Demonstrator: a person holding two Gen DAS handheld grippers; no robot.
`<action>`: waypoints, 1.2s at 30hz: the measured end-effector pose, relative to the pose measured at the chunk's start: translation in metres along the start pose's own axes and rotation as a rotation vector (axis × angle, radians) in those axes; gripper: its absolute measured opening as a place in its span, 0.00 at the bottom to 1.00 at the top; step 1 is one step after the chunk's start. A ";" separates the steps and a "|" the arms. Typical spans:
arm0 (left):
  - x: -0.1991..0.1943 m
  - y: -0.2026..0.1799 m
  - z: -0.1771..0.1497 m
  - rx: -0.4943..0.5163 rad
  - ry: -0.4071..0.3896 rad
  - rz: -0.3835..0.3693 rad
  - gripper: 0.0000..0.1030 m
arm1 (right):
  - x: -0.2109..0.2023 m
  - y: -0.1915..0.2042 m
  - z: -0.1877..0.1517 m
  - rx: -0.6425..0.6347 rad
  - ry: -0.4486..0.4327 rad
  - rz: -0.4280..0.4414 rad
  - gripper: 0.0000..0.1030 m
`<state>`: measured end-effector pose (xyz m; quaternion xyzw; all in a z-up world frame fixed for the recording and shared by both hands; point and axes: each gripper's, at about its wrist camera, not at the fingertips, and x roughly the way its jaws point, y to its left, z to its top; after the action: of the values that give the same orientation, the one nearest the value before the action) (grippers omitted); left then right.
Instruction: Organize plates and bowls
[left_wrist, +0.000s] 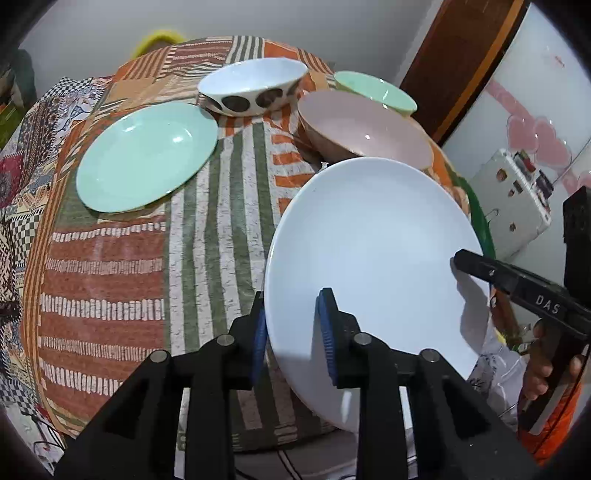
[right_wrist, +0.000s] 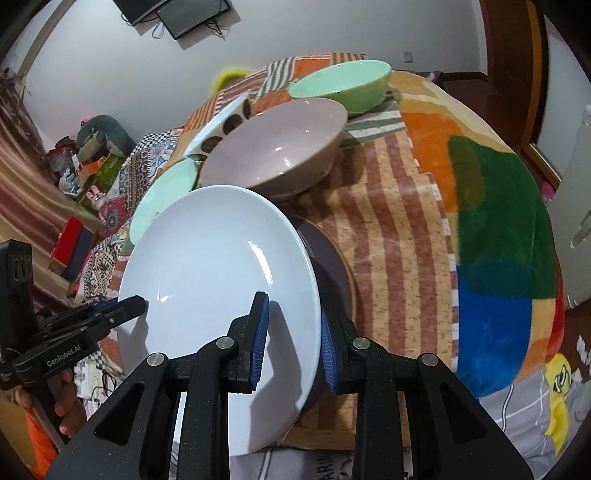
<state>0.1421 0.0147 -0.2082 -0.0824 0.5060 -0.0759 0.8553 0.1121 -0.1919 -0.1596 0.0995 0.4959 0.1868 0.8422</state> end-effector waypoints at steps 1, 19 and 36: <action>0.003 -0.001 0.000 0.001 0.006 -0.004 0.27 | 0.000 -0.002 0.000 0.005 0.001 -0.004 0.24; 0.009 -0.002 -0.003 -0.005 0.015 -0.026 0.29 | -0.002 -0.004 0.000 -0.021 0.000 -0.040 0.25; 0.019 -0.004 -0.003 -0.018 0.034 -0.037 0.28 | 0.003 -0.008 -0.004 0.002 0.015 -0.062 0.25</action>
<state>0.1484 0.0064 -0.2247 -0.0981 0.5195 -0.0884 0.8442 0.1116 -0.1980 -0.1668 0.0833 0.5053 0.1610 0.8437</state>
